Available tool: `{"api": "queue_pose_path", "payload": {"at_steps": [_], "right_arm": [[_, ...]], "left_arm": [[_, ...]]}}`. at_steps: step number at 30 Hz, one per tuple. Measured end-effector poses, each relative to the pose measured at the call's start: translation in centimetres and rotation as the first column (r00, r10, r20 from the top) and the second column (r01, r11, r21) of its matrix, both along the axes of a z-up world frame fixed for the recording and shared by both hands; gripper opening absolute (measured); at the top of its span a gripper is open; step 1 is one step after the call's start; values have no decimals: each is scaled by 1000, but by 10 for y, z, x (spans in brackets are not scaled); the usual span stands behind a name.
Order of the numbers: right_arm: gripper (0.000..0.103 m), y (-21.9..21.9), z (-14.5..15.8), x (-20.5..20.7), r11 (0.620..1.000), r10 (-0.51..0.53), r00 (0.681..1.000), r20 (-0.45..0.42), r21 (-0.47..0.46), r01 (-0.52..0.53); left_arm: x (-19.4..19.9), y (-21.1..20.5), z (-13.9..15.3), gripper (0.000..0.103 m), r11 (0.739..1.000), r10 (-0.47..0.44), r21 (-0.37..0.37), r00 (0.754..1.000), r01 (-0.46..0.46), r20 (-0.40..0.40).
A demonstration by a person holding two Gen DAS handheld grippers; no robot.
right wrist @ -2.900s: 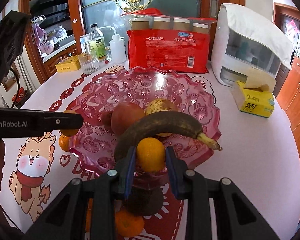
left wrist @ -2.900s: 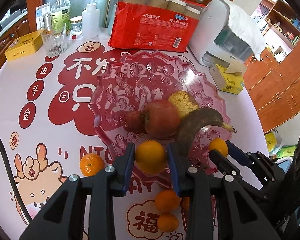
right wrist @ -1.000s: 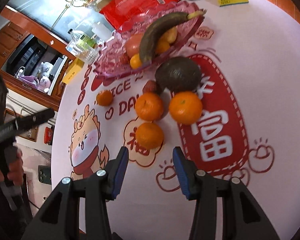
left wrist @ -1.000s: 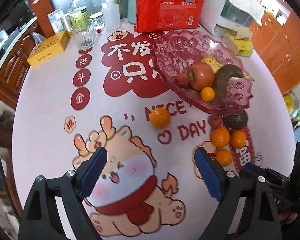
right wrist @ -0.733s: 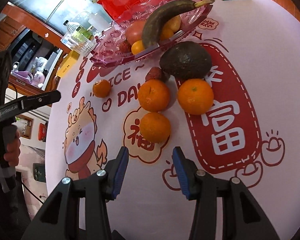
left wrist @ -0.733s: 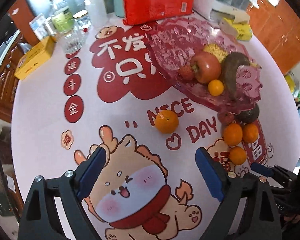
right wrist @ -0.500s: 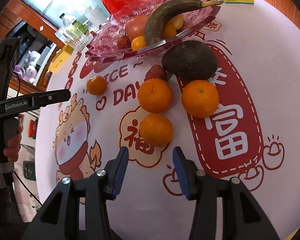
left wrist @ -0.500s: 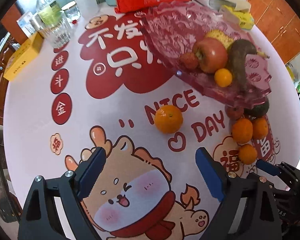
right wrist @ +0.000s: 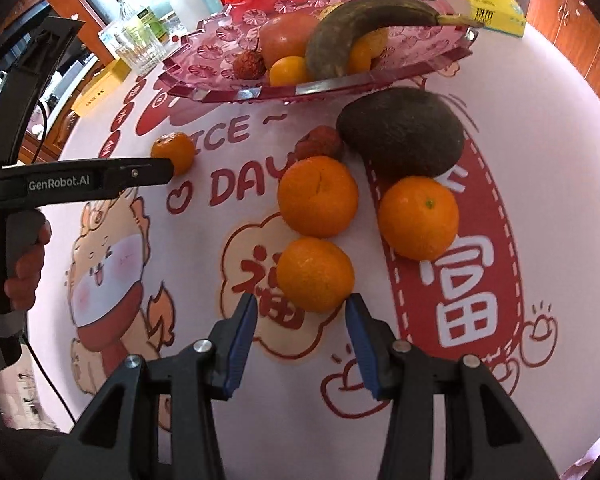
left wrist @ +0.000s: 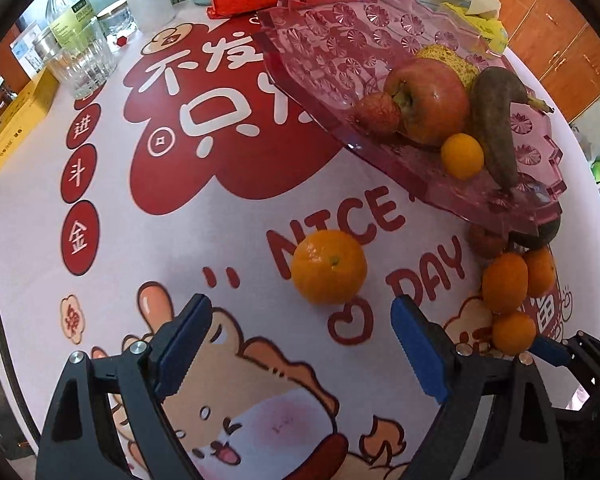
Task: Organize fruits
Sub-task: 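Grasp a mandarin with the left tool while the right tool grasps another mandarin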
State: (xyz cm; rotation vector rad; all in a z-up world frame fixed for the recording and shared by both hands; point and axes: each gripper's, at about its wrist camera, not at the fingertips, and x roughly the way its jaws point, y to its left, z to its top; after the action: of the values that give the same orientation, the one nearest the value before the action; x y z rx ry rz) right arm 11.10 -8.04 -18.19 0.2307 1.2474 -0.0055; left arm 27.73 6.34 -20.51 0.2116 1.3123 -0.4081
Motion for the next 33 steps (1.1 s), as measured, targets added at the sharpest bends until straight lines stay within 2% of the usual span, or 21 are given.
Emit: {"api": "queue_pose_path", "payload": {"at_steps": [8, 11, 16, 18, 24, 33], "right_arm": [[46, -1, -7, 9, 999, -5, 1000, -16, -34, 4], [46, 0, -7, 10, 999, 1, 1000, -13, -45, -1], [44, 2, -7, 12, 999, -3, 1000, -8, -55, 2], [41, 3, -7, 12, 998, -9, 1000, -6, -61, 9], [40, 2, -7, 11, 998, -17, 1000, -5, -58, 16], [40, 3, -5, 2, 999, -14, 1000, -4, -42, 14]], "left_arm": [[9, -3, -8, 90, 999, 18, -50, 999, -16, 37], [13, -5, -12, 90, 999, 18, -45, 999, -17, 40], [18, -7, -18, 76, 998, 13, -62, 999, -11, 31], [20, -8, -18, 68, 998, 10, -59, 999, -7, 41], [16, -9, -15, 42, 995, -12, -93, 999, 16, 49], [4, -6, -7, 39, 997, -1, -81, 998, 6, 66]]}}
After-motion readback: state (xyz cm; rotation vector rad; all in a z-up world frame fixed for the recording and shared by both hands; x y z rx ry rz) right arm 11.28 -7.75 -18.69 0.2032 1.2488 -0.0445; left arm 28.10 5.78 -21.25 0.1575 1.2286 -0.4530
